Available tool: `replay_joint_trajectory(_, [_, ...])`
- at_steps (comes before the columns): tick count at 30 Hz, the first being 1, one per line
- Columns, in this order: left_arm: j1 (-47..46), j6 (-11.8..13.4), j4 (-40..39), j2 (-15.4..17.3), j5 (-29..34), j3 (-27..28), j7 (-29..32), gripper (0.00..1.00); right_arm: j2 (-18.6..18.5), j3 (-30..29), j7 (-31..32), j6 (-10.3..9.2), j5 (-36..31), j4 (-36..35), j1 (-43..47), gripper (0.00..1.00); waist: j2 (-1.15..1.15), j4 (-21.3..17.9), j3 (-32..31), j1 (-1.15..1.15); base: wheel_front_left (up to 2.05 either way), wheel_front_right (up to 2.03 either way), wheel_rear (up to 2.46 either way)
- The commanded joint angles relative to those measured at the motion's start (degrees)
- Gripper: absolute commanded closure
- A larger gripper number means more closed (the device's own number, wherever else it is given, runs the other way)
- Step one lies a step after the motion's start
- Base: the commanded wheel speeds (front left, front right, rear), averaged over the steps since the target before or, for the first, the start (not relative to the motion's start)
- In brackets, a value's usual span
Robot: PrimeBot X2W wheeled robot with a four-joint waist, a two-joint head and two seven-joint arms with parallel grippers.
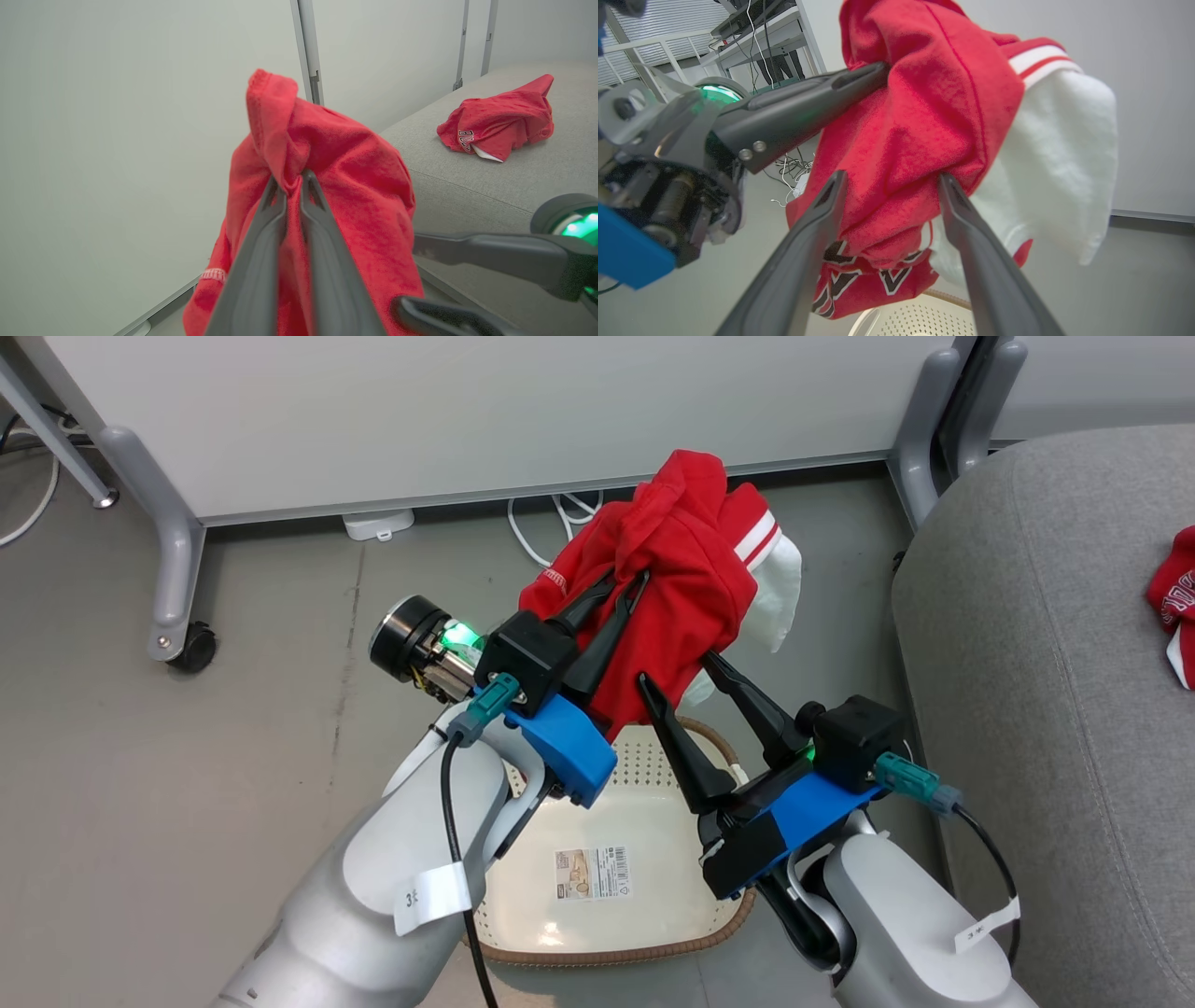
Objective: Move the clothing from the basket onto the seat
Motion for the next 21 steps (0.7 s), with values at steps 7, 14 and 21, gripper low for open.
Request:
replay_joint_trajectory(7, [-1.0,-0.4,-0.9,-0.8,0.7,-0.1,-0.3,1.00,0.0,1.6,0.0,0.01,4.5,2.9,-3.9,0.00,0.00,0.8,0.5,0.00,0.00,0.00,0.00])
replay_joint_trajectory(14, [-1.2,-0.6,-1.4,-1.2,0.9,-0.3,-0.3,1.00,0.0,1.3,0.0,0.01,9.0,6.2,-6.4,0.78,0.00,1.6,0.8,0.00,0.00,0.00,0.00])
replay_joint_trajectory(21, [-0.8,-0.6,-1.1,-1.4,1.2,0.0,-0.3,1.00,0.0,1.9,0.0,0.01,10.8,7.0,-7.0,1.00,0.00,1.5,0.7,0.00,0.00,0.00,0.00])
